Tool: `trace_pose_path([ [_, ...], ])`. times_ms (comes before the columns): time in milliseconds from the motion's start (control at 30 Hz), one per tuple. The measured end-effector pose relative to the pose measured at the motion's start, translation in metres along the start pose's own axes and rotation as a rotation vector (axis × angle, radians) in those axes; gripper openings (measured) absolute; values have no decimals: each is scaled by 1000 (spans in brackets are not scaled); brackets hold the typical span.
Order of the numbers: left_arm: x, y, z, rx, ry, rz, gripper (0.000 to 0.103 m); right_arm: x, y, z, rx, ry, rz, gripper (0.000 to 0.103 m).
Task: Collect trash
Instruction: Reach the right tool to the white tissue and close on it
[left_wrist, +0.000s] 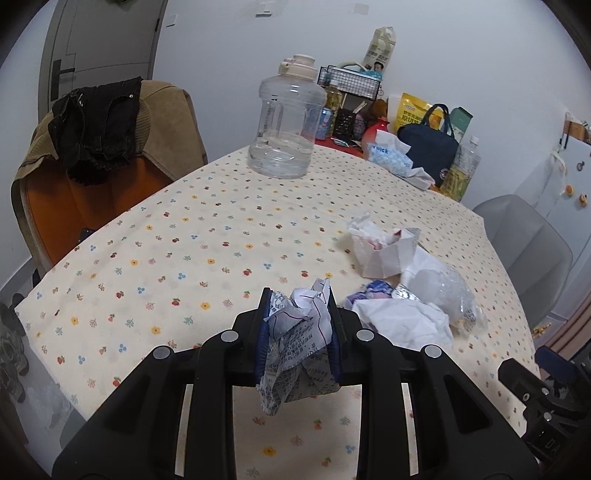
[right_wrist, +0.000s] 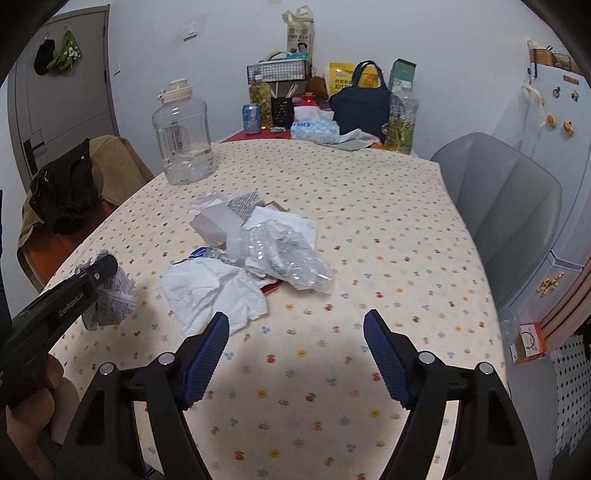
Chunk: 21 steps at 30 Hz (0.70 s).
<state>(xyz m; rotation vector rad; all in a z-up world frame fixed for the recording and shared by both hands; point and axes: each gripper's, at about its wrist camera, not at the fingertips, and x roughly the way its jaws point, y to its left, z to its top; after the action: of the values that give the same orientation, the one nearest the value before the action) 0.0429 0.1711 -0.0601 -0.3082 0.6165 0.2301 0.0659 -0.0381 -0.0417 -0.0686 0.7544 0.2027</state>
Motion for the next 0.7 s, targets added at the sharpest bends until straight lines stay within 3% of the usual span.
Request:
trace_pose_path([
  [367,30,13,-2,-15,51,0,26,40,29,3,-38,81,64,60],
  [533,36,13,-3,-11,63,0,26,61,34,0,-34,113,81,60],
  [700,42,8,-2,10,84,13,26,76,39,-4,-38,151,118,41],
])
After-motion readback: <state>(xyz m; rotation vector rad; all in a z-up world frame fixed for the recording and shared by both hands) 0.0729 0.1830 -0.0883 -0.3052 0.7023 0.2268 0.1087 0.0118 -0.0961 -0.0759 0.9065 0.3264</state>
